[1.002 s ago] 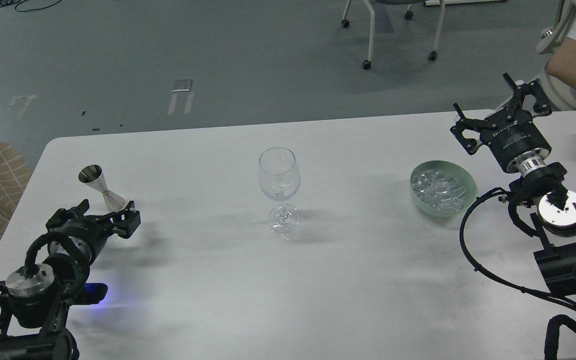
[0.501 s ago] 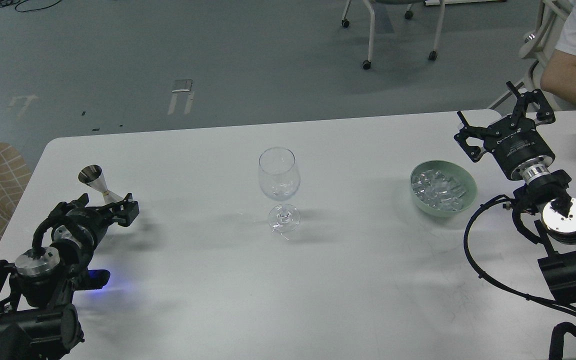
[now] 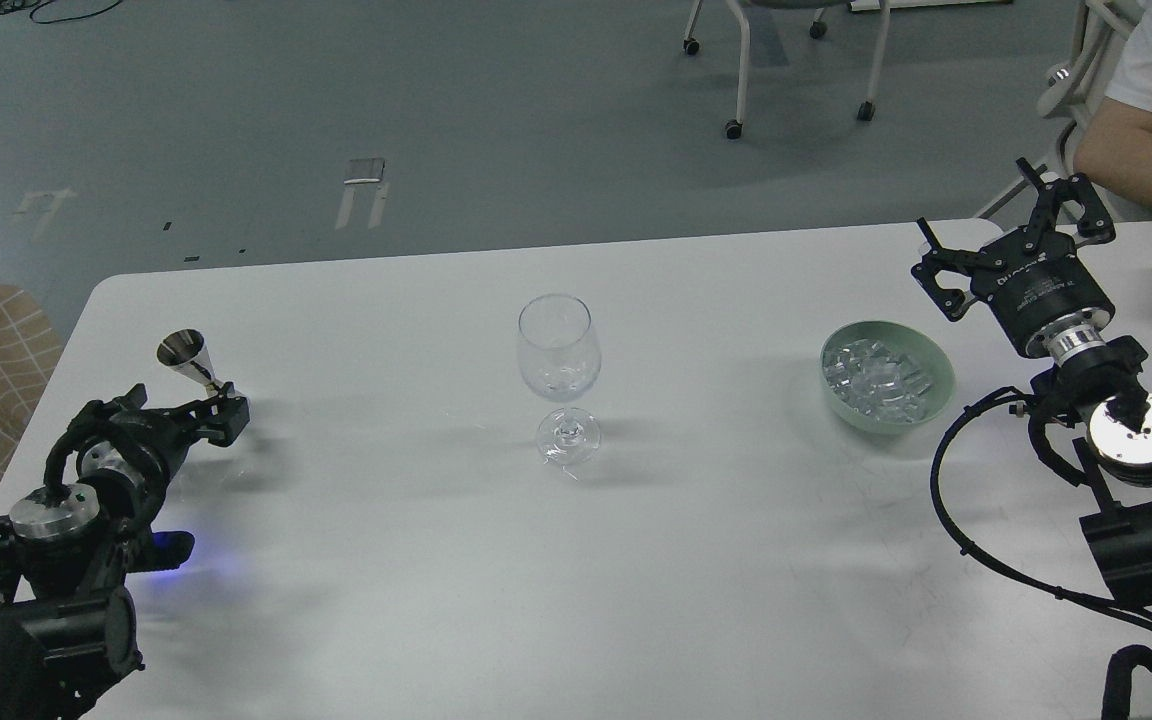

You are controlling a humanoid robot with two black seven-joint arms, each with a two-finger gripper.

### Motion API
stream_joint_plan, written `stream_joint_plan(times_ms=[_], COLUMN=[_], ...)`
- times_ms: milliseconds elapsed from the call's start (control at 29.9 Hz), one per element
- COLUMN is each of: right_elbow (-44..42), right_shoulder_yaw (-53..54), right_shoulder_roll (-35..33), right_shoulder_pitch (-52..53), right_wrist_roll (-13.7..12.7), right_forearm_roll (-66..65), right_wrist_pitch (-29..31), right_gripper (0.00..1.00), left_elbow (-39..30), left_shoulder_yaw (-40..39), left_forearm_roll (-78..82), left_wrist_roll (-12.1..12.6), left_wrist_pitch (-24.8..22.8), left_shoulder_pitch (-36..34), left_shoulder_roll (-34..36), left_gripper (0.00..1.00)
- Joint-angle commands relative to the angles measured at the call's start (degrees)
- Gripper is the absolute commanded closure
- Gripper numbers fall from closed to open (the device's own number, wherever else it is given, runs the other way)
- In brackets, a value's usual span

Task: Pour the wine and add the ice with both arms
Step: 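Lift the silver jigger upright with the left gripper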

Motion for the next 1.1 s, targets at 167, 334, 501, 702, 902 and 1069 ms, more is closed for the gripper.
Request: stream_joint_plan(times_ms=[167,334,501,702,902,1069], right_elbow=[-0.01,-0.01,-0.01,-0.01,-0.1,-0.18], right_shoulder_yaw=[0.0,0.0,0.0,-0.09,-0.09,-0.09], right_shoulder_roll=[-0.03,-0.03,-0.39,-0.39,-0.39,-0.39], right_shoulder_pitch=[0.05,0.05,0.05,-0.04,0.05,-0.04], right_wrist_roll=[0.0,0.0,0.0,0.0,-0.09,-0.09], right_forearm_roll=[-0.01,-0.01,-0.01,-0.01,-0.01,-0.01], right_wrist_pitch=[0.0,0.0,0.0,0.0,0.0,0.0], right_gripper=[0.0,0.0,0.0,0.0,0.0,0.0], left_elbow=[0.85,0.5,0.5,0.94,1.29,2.96], left_shoulder_yaw=[-0.01,-0.01,-0.01,0.08,0.16,0.25], left_forearm_roll=[-0.05,-0.05,-0.22,-0.66,-0.66,-0.66], left_wrist_roll=[0.19,0.19,0.19,0.01,0.01,0.01], left_wrist_pitch=[-1.31,-1.31,-1.4,-2.45,-2.54,-2.63], left_shoulder_pitch=[-0.46,-0.9,-1.25,-1.87,-2.39,-3.18], left_shoulder_roll=[-0.15,-0.5,-0.5,-0.59,-0.68,-0.76], left_gripper=[0.23,0.24,0.24,0.29,0.29,0.3])
